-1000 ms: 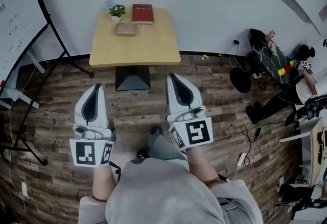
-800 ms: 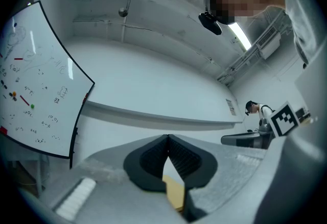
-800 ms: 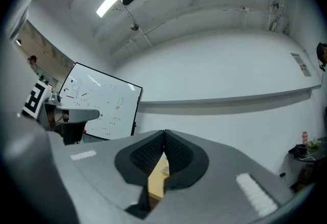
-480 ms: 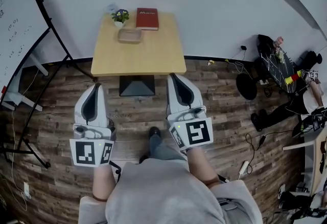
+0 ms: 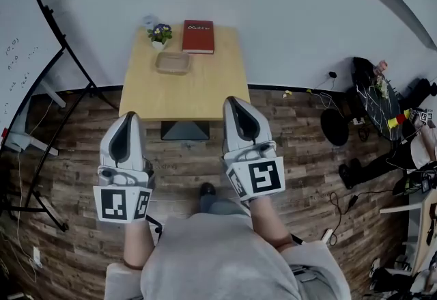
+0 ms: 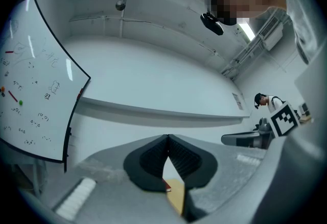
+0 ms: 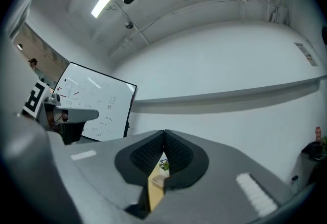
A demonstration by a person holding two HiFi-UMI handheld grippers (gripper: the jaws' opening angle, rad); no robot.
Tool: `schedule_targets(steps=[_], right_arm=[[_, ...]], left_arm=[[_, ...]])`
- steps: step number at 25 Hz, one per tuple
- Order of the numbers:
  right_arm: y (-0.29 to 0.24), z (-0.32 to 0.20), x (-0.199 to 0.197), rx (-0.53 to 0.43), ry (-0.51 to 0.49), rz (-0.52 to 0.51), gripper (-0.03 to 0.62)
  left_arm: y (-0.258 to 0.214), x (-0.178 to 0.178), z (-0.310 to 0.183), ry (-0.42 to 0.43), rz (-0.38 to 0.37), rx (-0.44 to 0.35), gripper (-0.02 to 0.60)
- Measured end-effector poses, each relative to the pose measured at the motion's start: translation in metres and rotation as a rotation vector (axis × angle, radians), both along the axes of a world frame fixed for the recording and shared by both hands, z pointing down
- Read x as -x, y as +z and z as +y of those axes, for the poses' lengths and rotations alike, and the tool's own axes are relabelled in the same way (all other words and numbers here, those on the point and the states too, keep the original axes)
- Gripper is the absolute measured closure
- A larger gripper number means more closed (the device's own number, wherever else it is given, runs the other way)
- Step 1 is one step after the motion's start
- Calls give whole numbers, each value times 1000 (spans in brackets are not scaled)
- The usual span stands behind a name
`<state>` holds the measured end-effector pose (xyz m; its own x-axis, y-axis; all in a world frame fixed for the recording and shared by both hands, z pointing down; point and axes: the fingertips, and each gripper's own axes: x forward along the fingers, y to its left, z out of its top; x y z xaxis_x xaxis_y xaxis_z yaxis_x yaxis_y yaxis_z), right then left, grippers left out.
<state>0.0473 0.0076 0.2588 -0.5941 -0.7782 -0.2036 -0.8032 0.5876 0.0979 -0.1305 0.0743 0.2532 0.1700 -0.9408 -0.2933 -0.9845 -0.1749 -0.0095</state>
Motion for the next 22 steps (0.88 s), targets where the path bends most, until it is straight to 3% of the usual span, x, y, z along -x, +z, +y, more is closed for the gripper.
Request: schedule_targets(steps=[22], right_arm=[[6, -131, -12, 7, -83, 5, 594]], left_arm=[[9, -13, -115, -99, 0, 13, 578]])
